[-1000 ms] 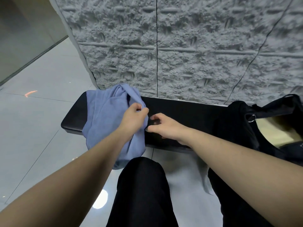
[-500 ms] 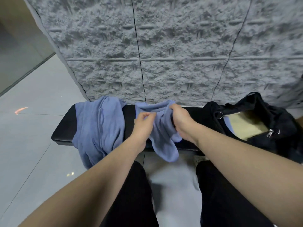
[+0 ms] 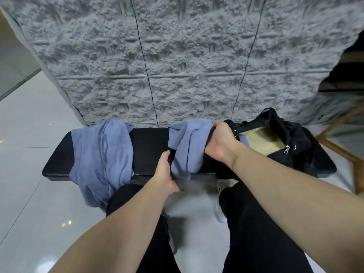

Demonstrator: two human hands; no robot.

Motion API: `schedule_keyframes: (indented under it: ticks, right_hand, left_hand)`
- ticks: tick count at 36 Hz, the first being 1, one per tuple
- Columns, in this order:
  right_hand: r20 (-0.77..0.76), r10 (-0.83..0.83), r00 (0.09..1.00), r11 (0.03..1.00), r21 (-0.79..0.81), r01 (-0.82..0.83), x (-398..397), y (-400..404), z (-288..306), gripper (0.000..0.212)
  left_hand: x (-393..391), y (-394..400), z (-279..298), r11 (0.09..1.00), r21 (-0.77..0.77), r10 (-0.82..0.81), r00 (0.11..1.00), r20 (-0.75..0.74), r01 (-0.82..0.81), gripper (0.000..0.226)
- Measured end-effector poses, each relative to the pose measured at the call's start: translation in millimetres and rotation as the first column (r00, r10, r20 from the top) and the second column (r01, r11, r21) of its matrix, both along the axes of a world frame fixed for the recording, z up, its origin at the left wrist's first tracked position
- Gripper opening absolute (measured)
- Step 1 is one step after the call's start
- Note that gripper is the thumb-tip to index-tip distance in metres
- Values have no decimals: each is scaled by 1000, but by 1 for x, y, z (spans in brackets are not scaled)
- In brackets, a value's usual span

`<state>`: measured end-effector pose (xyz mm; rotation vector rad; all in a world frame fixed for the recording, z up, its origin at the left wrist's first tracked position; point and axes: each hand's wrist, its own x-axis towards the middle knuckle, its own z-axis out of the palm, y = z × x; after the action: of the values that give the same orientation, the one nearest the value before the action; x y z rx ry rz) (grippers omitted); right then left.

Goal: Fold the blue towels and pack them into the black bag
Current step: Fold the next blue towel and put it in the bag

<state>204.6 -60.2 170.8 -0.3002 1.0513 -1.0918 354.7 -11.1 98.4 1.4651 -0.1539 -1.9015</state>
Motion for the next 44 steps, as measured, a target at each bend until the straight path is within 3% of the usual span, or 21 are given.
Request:
schedule_keyframes:
  ticks: [3, 7, 10, 13, 17, 19, 25, 31, 35, 39, 42, 44]
  right_hand:
    - [25, -18, 1000, 1000, 21, 18, -5, -2, 0, 44]
    - [87, 14, 996, 1000, 12, -15, -16, -5, -2, 53]
    - [51, 100, 994, 995, -6, -100, -25, -9, -9, 44]
    - [-56, 88, 995, 995, -35, -90, -32, -14, -20, 12]
    - [-127, 42, 991, 998, -41, -48, -39, -15, -27, 35]
    - [-151, 64, 986, 995, -61, -74, -42, -18, -32, 34]
    - [-238, 51, 970, 999, 29, -45, -41, -29, -31, 24]
    - [-270, -65, 961, 985, 134, 105, -30, -47, -20, 23]
    - [-143, 209, 967, 964, 197, -179, -25, -53, -15, 26]
    - [-251, 360, 898, 925, 217, -311, -20, -56, -11, 4]
    - [-353, 281, 892, 958, 162, -238, -20, -64, -6, 24]
    - [-373, 219, 902, 974, 140, -178, -22, -71, -5, 13]
  left_hand:
    - [-8, -1, -6, 999, -36, -11, 989, -145, 6, 51]
    - [-19, -9, -6, 993, -61, 82, 972, -218, -97, 14]
    - [-21, -15, -2, 993, -94, 49, 983, -175, -66, 7]
    - [-20, -23, -1, 986, -157, 44, 998, -37, -50, 15]
    - [-7, -37, 5, 954, -236, 212, 973, 89, -186, 28]
    - [5, -44, 11, 921, -299, 302, 942, 146, -249, 29]
    - [36, -58, 30, 862, -484, 332, 888, 318, -149, 7]
    - [49, -67, 43, 840, -539, 312, 873, 376, -68, 23]
    - [50, -75, 54, 815, -578, 341, 850, 402, -54, 29]
    - [54, -89, 72, 792, -610, 388, 802, 454, -38, 31]
    - [68, -103, 79, 834, -548, 365, 807, 465, -61, 30]
    - [78, -109, 81, 871, -488, 328, 804, 496, -54, 27]
